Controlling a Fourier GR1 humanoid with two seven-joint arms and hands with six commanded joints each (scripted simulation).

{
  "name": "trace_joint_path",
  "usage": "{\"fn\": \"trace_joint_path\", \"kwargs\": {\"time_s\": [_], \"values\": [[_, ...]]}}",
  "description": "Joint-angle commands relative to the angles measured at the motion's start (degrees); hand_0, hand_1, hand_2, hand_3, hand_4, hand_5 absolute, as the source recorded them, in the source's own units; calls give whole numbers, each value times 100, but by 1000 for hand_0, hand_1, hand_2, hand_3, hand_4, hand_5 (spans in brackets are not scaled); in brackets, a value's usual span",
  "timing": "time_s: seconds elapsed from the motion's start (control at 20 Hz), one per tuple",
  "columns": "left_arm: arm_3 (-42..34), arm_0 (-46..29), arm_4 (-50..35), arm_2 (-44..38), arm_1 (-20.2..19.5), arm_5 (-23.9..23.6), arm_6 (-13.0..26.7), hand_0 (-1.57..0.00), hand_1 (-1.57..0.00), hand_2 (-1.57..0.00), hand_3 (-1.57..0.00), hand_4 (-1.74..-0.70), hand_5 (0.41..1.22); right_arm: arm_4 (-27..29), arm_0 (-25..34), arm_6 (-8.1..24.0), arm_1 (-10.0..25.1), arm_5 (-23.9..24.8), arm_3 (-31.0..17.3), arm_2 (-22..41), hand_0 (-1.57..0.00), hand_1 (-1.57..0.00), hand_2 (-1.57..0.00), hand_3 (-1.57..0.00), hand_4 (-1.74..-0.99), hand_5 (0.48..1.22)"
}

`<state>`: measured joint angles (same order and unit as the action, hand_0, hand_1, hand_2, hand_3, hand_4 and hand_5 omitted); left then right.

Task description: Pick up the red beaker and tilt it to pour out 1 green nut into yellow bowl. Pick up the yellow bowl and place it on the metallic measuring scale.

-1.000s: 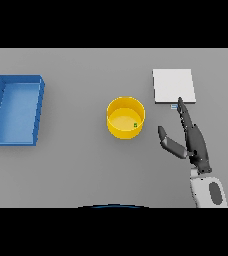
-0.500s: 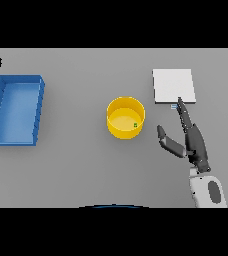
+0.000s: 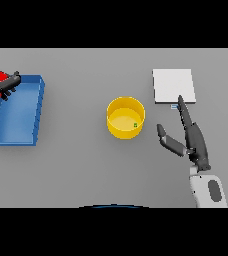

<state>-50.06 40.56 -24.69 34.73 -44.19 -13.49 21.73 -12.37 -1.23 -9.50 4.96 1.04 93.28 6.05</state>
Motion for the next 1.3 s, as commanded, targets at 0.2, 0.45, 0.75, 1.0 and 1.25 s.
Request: {"fn": "trace_joint_path", "kwargs": {"time_s": [0.2,0.45,0.75,1.0,1.25], "values": [[-1332,-512,-50,267,-681,177,575,-410,-361,-343,-289,-762,651,121,-14,-66,22,-74,-55,-46,1,1,1,1,-1145,685],[-1167,-373,174,367,-495,-89,682,-134,-118,-112,-94,-715,647,49,2,-16,58,-76,1,-8,1,1,1,1,-1173,688],[-1072,-414,238,211,-450,-410,135,-34,-30,-29,-24,-710,679,-429,-3,99,269,-162,169,289,1,1,1,1,-1132,703],[-1215,-433,210,204,-431,-520,131,-11,-9,-9,-7,-719,670,-1468,867,421,1191,-864,-33,904,1,1,1,1,-1204,708],[-1357,-492,148,213,-440,-501,124,-3,-2,-2,-2,-715,669,-2769,1947,48,1831,-1398,-512,1883,1,1,1,1,-1232,702]]}}
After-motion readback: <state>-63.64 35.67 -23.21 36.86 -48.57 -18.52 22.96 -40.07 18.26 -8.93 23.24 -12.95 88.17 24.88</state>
